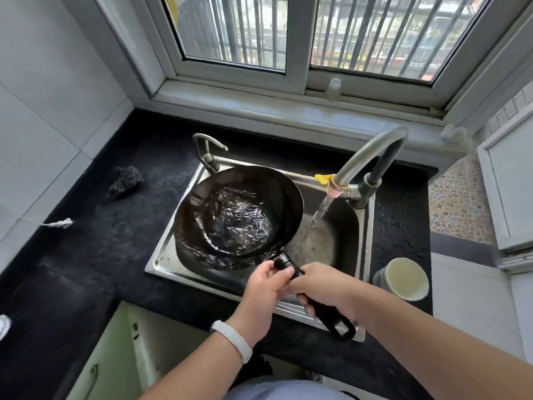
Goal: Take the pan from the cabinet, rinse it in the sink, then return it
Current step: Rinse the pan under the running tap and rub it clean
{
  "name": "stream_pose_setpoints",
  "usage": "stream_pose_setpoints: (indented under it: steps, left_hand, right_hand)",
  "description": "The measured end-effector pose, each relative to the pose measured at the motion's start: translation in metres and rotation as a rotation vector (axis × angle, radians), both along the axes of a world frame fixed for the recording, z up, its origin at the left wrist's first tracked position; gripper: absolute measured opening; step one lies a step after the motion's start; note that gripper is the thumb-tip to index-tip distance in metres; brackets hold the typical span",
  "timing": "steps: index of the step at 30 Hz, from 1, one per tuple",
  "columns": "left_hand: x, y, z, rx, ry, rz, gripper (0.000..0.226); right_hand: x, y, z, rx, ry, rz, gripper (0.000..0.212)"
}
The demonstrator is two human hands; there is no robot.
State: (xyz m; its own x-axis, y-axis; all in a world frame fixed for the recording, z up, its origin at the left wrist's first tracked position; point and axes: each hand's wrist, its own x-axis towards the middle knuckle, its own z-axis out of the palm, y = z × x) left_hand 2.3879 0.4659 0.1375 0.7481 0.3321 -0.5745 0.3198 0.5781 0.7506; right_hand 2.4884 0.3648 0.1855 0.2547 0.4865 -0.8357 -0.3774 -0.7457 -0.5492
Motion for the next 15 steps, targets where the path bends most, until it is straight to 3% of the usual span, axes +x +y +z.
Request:
stream_pose_setpoints:
  steps: [3, 5, 7, 9, 12, 15]
  left_hand:
    - [-0.008, 0.0, -0.003, -0.065, 0.024, 0.093, 0.011]
    - [-0.013, -0.002, -0.007, -0.197, 0.004, 0.115, 0.02]
    - [-0.016, -0.004, -0.008, -0.358, -0.049, 0.134, 0.032]
    - [-0.015, -0.005, -0.009, -0.455, -0.065, 0.201, 0.028]
    - [-0.014, -0.011, -0.007, -0.444, -0.031, 0.286, 0.02]
    - [-0.011, -0.018, -0.001, -0.316, 0.032, 0.326, 0.018]
  right_hand:
    - [-0.005, 0.001, 0.001, 0.033, 0.112, -0.032, 0.008]
    - [-0.01, -0.001, -0.002, 0.045, 0.228, -0.073, 0.003]
    - [-0.014, -0.002, -0.007, 0.055, 0.402, -0.158, 0.013]
    - [-0.015, -0.003, -0.011, 0.071, 0.592, -0.281, 0.025]
    - [-0.016, -0.007, -0.015, 0.09, 0.755, -0.344, 0.032]
    - [-0.014, -0.012, -0.016, 0.09, 0.8, -0.287, 0.026]
